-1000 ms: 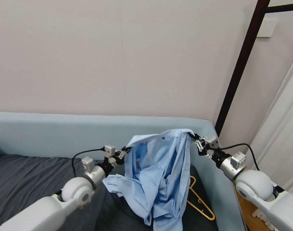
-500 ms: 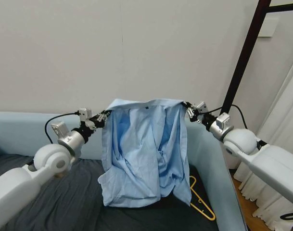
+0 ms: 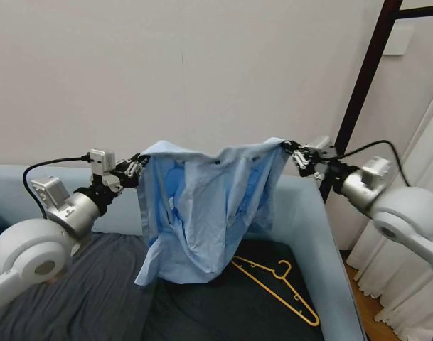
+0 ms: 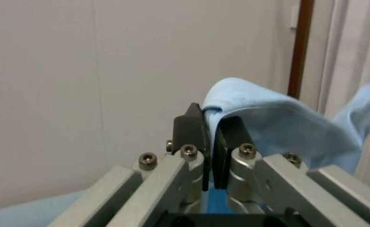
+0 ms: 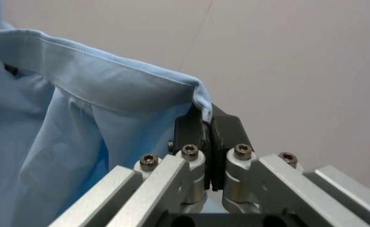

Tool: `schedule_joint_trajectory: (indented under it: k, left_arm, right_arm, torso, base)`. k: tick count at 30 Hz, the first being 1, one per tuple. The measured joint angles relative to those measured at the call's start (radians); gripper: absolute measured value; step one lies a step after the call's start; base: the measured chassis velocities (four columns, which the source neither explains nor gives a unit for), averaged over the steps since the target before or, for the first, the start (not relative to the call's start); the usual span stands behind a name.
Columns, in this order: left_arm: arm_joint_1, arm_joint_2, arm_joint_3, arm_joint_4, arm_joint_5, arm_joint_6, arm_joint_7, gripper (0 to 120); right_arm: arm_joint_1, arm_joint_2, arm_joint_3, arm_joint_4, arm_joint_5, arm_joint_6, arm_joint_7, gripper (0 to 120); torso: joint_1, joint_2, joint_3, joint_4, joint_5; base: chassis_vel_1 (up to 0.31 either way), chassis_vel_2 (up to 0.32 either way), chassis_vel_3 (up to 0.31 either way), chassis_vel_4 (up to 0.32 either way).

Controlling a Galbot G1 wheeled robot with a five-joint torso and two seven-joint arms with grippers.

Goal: Pick up the clothes from the sofa and hang them on the clothes hanger.

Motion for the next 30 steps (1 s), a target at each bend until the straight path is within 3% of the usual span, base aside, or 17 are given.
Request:
schedule_joint_trajectory:
  k: [2,4,8,15,20,23,24,26,28,30]
  left_arm:
    - [0.017,0.018,-0.038,-0.034,0.001,0.005,-0.025,0]
    - [0.022,0.047,-0.091,-0.069,-0.013,0.016,-0.057,0]
    - [0.020,0.091,-0.181,-0.101,-0.059,0.061,-0.086,0]
    - [0.029,0.079,-0.213,-0.027,-0.055,0.137,-0.102,0]
    - [0.079,0.014,-0.155,0.023,0.043,0.157,-0.107,0]
    - [0.133,-0.038,-0.134,0.043,0.125,0.155,-0.104,0]
    - [0.149,-0.069,-0.114,0.073,0.166,0.155,-0.102,0]
    - [0.160,-0.081,-0.108,0.081,0.184,0.155,-0.100,0]
    - [0.214,-0.140,-0.083,0.123,0.237,0.154,-0.095,0]
    - [0.239,-0.165,-0.075,0.139,0.252,0.153,-0.093,0]
  right_arm:
    - [-0.056,-0.025,0.027,0.046,0.037,-0.016,0.020,0]
    - [-0.080,-0.049,0.046,0.098,0.088,-0.043,0.053,0]
    - [-0.013,-0.071,0.056,0.170,0.178,-0.091,0.104,0]
    - [0.081,-0.059,0.063,0.236,0.320,-0.187,0.198,0]
    - [-0.021,-0.001,0.069,0.228,0.299,-0.232,0.237,0]
    - [-0.154,0.055,0.082,0.212,0.242,-0.236,0.259,0]
    - [-0.196,0.114,0.061,0.173,0.212,-0.238,0.259,0]
    - [-0.208,0.140,0.049,0.150,0.203,-0.238,0.256,0]
    - [-0.262,0.243,0.003,0.066,0.159,-0.235,0.235,0]
    - [-0.280,0.277,-0.019,0.029,0.131,-0.226,0.218,0]
  torso:
    - [0.000,0.000,0.000,0.0001,0.0016]
    - [0.000,0.000,0.000,0.0012,0.0008]
    - [0.000,0.000,0.000,0.0023,0.0003]
    - [0.000,0.000,0.000,0.0013,0.0001]
    - [0.001,0.000,0.001,0.0016,-0.0001]
    - [0.001,0.000,0.001,0.0013,0.0003]
    - [0.000,0.000,0.000,0.0009,0.0005]
    - [0.001,0.000,0.001,0.0011,0.0002]
    - [0.001,0.000,0.001,0.0017,0.0007]
    - [0.001,0.000,0.001,0.0017,0.0004]
  base:
    - [0.000,0.000,0.000,0.000]
    - [0.000,0.000,0.000,0.000]
    - [0.000,0.000,0.000,0.000]
    - [0.000,0.000,0.000,0.000]
    - [0.000,0.000,0.000,0.000]
    - [0.000,0.000,0.000,0.000]
    - [0.000,0.000,0.000,0.000]
    - [0.000,0.000,0.000,0.000]
    - [0.000,0.000,0.000,0.000]
    - [0.000,0.000,0.000,0.000]
